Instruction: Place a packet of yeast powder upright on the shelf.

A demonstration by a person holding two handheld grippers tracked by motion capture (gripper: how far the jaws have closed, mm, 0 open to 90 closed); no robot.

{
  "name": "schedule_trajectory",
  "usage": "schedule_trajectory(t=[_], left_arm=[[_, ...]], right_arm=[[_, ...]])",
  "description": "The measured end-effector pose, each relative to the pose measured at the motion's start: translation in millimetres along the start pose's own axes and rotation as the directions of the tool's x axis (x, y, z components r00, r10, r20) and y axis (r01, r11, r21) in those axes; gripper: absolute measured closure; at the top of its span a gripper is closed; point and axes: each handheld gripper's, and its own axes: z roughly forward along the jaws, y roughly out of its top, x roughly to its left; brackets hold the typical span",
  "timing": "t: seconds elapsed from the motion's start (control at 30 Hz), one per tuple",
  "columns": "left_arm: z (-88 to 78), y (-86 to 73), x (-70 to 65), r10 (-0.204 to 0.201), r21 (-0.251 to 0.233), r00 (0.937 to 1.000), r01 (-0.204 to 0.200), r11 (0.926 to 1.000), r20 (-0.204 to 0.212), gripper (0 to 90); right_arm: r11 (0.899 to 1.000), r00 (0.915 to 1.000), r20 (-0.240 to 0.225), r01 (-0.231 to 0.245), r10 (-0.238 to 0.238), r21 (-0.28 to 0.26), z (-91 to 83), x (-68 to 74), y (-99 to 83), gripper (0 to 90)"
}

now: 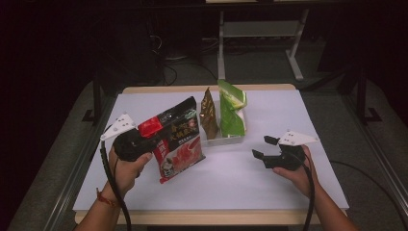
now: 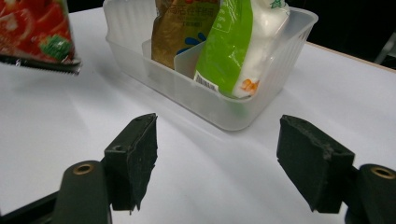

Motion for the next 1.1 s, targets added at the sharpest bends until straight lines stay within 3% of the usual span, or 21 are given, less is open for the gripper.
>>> schedule_trajectory(t=[0.2,0.43,0.57,0.67,0.83,1.1], left_arm=[[-4.5,5.6,7.9,-0.01,-0.019,0.999,0.01,0.9998,-0.044,80.4],[4.6,15.8,10.5,-0.007,-0.021,0.996,0.006,0.9998,-0.089,80.4],[11.8,20.7,14.2,-0.015,-0.021,0.992,0.012,0.9997,-0.126,80.4],[22.2,24.3,21.5,-0.041,-0.017,0.984,0.039,0.9991,-0.173,80.4],[33.6,31.9,28.1,-0.075,-0.028,0.9785,0.07,0.9971,-0.192,80.4],[53.1,41.4,30.4,-0.069,-0.029,0.9689,0.064,0.9976,-0.238,80.3]], right_arm=[[1.0,1.0,0.004,0.003,-0.003,0.005,1.0,0.3,-0.2,27.7],[1.0,1.0,0.004,0.009,-0.009,0.009,2.6,1.5,-0.3,27.4],[1.0,1.0,0.0,0.007,-0.007,0.015,3.8,1.8,-1.4,27.2],[1.0,1.0,-0.001,0.008,-0.008,0.014,4.2,2.1,-1.5,27.1],[1.0,1.0,-0.004,0.007,-0.007,0.017,5.3,2.4,-2.0,26.9],[1.0,0.9999,-0.006,0.012,-0.012,0.026,7.7,3.5,-2.8,26.6]])
